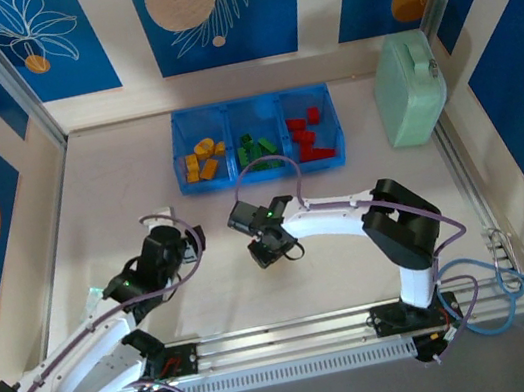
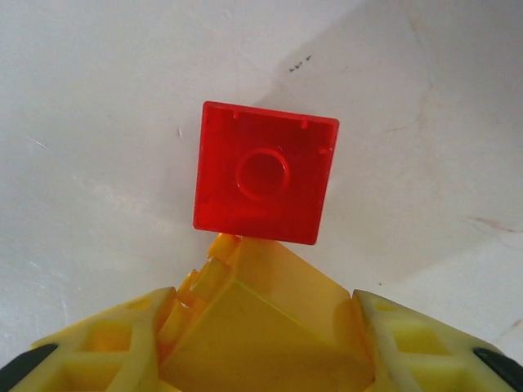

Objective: Sort the legos into containers by color
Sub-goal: Pick up the lego from the bottom-center of the table, then place the lego in the container.

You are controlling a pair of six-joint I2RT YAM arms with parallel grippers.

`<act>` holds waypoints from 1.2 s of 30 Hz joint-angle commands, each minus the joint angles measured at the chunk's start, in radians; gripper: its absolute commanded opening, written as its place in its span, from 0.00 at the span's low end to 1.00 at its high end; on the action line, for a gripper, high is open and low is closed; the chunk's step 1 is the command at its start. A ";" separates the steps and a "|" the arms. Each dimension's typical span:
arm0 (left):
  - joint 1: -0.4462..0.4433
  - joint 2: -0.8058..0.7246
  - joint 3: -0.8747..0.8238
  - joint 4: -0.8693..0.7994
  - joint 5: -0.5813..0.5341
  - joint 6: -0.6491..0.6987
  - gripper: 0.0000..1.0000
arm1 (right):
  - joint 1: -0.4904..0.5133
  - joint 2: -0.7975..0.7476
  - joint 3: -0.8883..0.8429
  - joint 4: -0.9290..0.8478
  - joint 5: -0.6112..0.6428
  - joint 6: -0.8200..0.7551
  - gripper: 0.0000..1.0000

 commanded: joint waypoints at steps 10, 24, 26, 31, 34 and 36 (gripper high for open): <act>0.012 -0.119 -0.069 -0.099 0.003 -0.040 0.72 | -0.113 -0.029 0.312 -0.135 0.033 -0.133 0.39; 0.010 -0.262 -0.114 -0.214 0.063 -0.094 0.68 | -0.244 0.435 1.031 -0.273 -0.030 -0.287 0.40; 0.010 -0.270 -0.117 -0.218 0.075 -0.095 0.69 | -0.251 0.495 1.123 -0.290 -0.029 -0.300 0.41; 0.010 -0.263 -0.129 -0.204 0.127 -0.105 0.69 | -0.251 0.623 1.297 -0.299 -0.026 -0.353 0.42; 0.010 -0.256 -0.130 -0.204 0.146 -0.107 0.70 | -0.251 0.667 1.364 -0.299 -0.012 -0.375 0.44; 0.010 -0.252 -0.129 -0.203 0.157 -0.103 0.70 | -0.253 0.689 1.396 -0.299 0.008 -0.383 0.51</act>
